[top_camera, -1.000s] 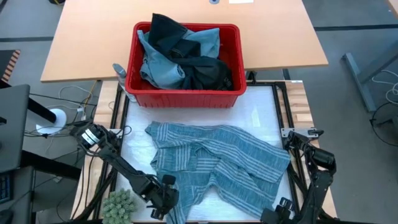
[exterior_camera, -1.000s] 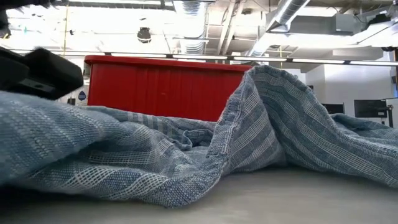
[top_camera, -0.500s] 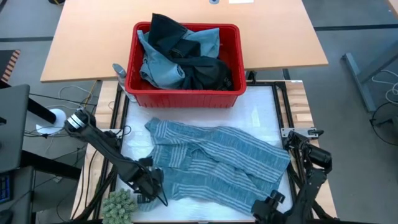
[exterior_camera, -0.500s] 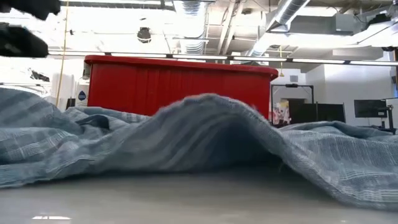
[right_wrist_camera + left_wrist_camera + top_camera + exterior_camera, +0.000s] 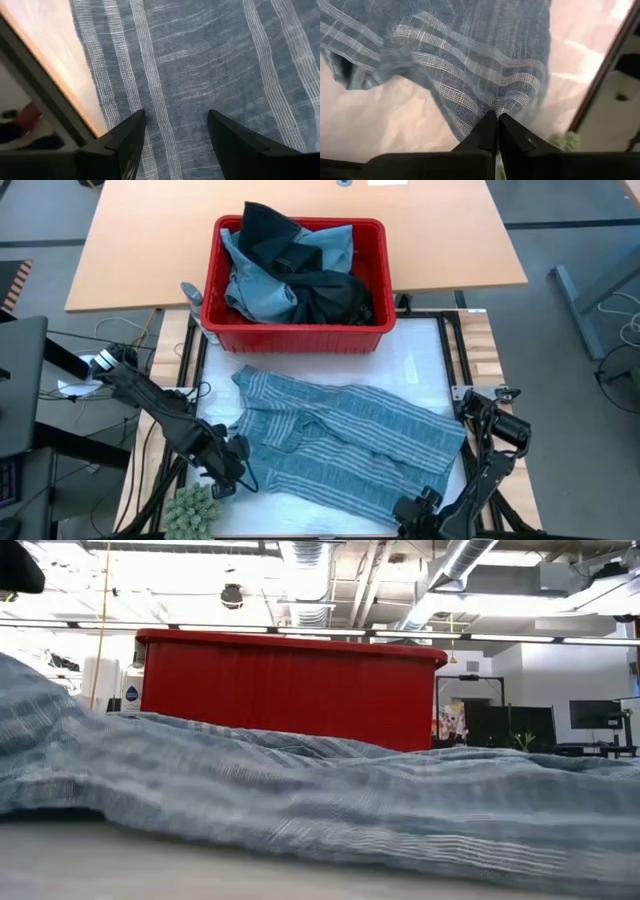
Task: Fold Laundry from Bin
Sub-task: Fold the light blue shirt
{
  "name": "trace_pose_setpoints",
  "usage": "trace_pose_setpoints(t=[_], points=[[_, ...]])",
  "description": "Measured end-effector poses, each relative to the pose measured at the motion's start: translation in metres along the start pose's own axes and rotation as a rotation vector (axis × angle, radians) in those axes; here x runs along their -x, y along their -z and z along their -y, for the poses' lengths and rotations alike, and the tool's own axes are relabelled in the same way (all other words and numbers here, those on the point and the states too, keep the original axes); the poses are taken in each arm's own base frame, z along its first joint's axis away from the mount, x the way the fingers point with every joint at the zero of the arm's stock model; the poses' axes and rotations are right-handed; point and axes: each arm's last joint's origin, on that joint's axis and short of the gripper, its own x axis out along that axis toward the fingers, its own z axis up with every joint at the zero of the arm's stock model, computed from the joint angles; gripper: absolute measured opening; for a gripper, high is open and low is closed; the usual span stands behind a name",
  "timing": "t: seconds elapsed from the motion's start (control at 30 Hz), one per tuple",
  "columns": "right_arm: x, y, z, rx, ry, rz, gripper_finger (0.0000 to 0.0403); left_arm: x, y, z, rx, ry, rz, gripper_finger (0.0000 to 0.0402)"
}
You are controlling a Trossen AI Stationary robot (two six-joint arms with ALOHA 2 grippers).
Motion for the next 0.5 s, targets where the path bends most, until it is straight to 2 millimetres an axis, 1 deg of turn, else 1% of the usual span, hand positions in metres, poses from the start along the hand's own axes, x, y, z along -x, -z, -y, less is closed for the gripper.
trace_pose_setpoints(t=[0.07, 0.2, 0.5], points=[[-0.002, 0.006, 0.002, -0.009, -0.011, -0.010, 0.0242, 0.007, 0.001, -0.001, 0.011, 0.031, 0.014, 0.0004], [0.000, 0.015, 0.003, -0.044, -0.013, -0.013, 0.0242, 0.020, 0.005, -0.004, 0.014, 0.092, 0.038, 0.0022], [0.003, 0.029, 0.005, -0.044, -0.018, -0.035, 0.0242, 0.044, 0.010, -0.012, 0.077, 0.178, 0.104, 0.0096]])
